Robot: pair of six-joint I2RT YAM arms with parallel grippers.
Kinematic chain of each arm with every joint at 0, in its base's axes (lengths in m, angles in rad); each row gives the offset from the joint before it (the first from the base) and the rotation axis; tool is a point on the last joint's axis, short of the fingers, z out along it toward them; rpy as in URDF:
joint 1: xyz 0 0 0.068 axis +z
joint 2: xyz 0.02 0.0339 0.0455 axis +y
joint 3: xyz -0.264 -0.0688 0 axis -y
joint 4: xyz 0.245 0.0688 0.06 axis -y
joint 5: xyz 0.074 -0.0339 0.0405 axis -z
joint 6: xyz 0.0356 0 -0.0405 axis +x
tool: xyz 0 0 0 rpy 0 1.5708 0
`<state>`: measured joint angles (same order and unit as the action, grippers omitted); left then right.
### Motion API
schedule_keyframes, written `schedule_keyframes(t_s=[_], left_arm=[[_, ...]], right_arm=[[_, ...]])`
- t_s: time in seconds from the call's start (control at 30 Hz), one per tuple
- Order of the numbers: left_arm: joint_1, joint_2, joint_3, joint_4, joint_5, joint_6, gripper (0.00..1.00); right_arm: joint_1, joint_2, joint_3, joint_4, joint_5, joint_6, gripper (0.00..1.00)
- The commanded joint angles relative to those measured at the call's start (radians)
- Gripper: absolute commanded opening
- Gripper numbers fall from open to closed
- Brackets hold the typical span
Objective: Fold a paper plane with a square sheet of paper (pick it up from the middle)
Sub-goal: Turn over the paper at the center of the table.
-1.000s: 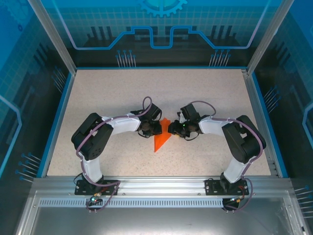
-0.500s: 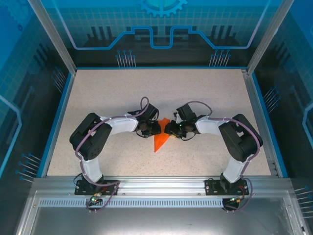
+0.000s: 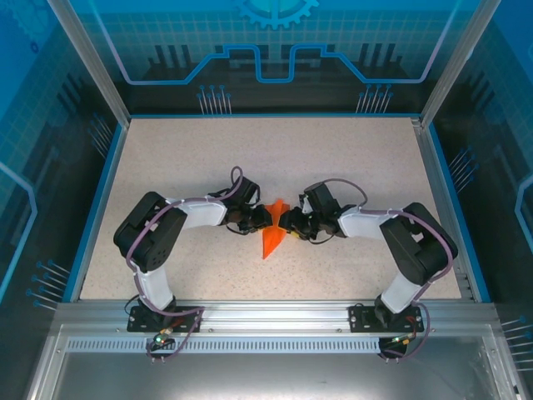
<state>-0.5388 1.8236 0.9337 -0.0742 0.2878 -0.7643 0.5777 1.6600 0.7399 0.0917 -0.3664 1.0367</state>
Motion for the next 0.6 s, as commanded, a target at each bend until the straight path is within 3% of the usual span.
schedule_keyframes(t_s=[0.0,0.33,0.57], left_arm=[[0.023,0.031,-0.038,-0.031,-0.060,-0.015,0.20],[0.023,0.004,-0.057,-0.024,-0.058,-0.016,0.20],[0.024,-0.012,-0.064,0.015,-0.030,-0.031,0.19]], right_arm=[[0.047,-0.017,-0.003,0.022,-0.003,0.035,0.44],[0.036,0.037,0.048,0.021,0.049,-0.022,0.45],[0.020,0.102,0.064,0.076,0.051,-0.041,0.37]])
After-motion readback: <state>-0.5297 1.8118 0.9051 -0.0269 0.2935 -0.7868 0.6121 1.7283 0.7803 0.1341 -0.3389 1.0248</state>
